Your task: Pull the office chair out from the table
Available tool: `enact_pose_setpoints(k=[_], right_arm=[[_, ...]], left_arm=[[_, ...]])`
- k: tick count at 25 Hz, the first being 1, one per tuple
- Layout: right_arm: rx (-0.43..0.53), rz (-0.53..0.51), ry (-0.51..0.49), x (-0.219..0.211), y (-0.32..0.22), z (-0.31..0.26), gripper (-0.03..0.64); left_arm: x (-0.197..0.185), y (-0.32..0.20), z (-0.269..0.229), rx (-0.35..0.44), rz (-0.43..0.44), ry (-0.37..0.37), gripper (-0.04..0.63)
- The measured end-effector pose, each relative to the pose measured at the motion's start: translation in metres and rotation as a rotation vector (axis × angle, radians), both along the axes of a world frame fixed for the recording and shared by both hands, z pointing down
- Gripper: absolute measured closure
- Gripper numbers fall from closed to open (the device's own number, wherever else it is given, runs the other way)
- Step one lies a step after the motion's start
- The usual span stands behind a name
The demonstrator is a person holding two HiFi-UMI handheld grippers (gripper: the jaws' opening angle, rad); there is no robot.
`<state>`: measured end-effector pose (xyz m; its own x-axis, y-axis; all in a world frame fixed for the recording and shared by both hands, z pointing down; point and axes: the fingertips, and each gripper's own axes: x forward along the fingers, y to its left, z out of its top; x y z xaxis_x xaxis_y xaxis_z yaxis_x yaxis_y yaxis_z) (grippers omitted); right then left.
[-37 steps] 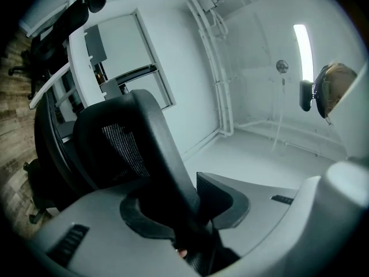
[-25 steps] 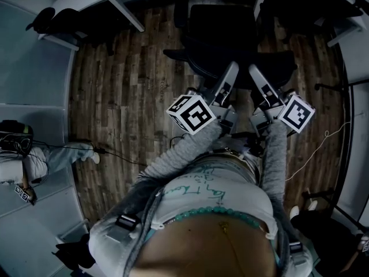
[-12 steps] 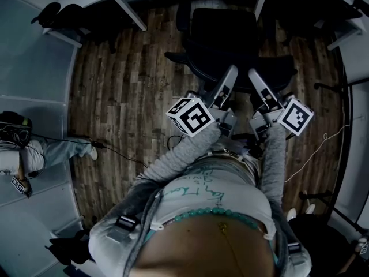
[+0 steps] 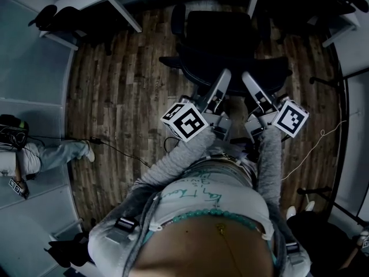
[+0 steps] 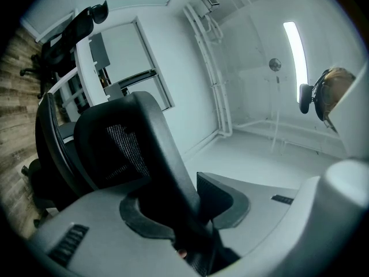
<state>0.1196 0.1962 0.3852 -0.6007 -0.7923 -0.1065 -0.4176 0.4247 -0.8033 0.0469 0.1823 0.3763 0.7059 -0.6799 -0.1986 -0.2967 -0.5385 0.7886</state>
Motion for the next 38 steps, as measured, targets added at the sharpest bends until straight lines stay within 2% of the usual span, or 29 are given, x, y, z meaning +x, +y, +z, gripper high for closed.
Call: enact_pose_setpoints(k=[21,30,38], right_arm=[[0.006,-0.007,-0.003,0.000,0.007,-0.002,0.449],[0.019,0.030,0.013,-0.006,0.021,-0.002,0.448],[0.009,0.078,0.033,-0.005,0.029,-0.002,0.428]], left_arm=[[0.000,0.006,0.000,-0.004,0.000,-0.006,0.456],[-0.009,0.021,0.001,0.017,0.045,0.022,0.440],[-0.010,0.021,0.002,0.006,0.062,0.000,0.429]])
